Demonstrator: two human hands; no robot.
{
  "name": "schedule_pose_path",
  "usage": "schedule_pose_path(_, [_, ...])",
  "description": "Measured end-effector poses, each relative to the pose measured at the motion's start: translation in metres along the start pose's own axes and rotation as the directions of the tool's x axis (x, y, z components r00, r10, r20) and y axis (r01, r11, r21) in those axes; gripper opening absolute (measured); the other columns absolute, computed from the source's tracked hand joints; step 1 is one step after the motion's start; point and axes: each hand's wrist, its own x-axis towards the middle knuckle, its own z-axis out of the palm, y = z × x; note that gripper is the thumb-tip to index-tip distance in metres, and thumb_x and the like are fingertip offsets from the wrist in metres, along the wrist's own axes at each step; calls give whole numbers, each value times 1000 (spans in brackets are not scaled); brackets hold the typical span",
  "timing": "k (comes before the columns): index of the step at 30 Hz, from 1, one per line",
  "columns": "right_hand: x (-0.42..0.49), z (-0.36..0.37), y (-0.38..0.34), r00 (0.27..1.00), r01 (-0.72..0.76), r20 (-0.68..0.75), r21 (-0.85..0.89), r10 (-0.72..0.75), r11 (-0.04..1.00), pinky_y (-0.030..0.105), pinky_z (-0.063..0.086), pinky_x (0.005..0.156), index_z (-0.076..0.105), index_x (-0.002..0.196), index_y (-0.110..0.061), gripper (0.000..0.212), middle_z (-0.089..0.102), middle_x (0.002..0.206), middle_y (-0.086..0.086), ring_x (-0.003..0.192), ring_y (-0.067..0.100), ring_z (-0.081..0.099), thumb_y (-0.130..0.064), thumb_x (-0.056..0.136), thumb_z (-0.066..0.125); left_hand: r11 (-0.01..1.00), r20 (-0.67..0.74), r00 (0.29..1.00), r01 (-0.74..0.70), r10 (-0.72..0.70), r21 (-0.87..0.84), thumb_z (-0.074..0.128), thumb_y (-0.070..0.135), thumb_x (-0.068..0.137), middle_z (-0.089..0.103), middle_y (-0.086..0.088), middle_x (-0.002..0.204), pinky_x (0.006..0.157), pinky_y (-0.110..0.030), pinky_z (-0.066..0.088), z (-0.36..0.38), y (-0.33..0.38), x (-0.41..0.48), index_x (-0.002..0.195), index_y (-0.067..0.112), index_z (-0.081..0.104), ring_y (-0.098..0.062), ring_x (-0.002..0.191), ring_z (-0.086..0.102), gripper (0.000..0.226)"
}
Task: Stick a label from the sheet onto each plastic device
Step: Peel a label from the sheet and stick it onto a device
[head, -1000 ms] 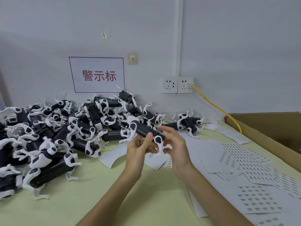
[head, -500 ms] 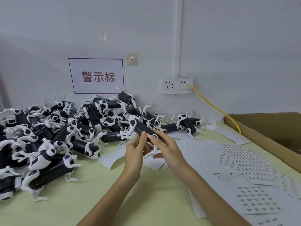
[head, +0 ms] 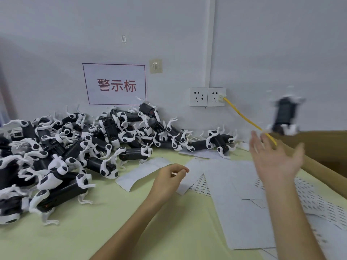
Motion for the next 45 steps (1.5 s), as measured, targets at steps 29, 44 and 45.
schedule_pose_path(29, [-22,14,66,983,-178,-80,-592,163,786,25,34,57,69,93,-13,22,60,70,0,54,13,46,-28,92,52,631,-172,923,91,-343,-771,54,28,105,54,3,74,70,-22,50,-67,-34,41,105,11,74,-11,71,55,26])
schedule_pose_path(44, [-33,11,92,973,40,135,-900,189,434,22,43,57,72,98,-22,19,69,88,0,62,10,62,-10,92,59,754,56,998,28,12,-656,39,-5,104,71,-6,78,70,-23,51,-43,-6,20,98,4,66,-13,67,61,29])
schedule_pose_path(45, [-33,9,96,967,124,190,-932,168,340,22,46,62,70,105,-28,30,69,97,-3,71,10,65,-5,90,60,732,57,998,30,13,-680,38,-6,104,71,-6,78,69,-23,52,-42,-5,19,96,3,64,-14,66,61,29])
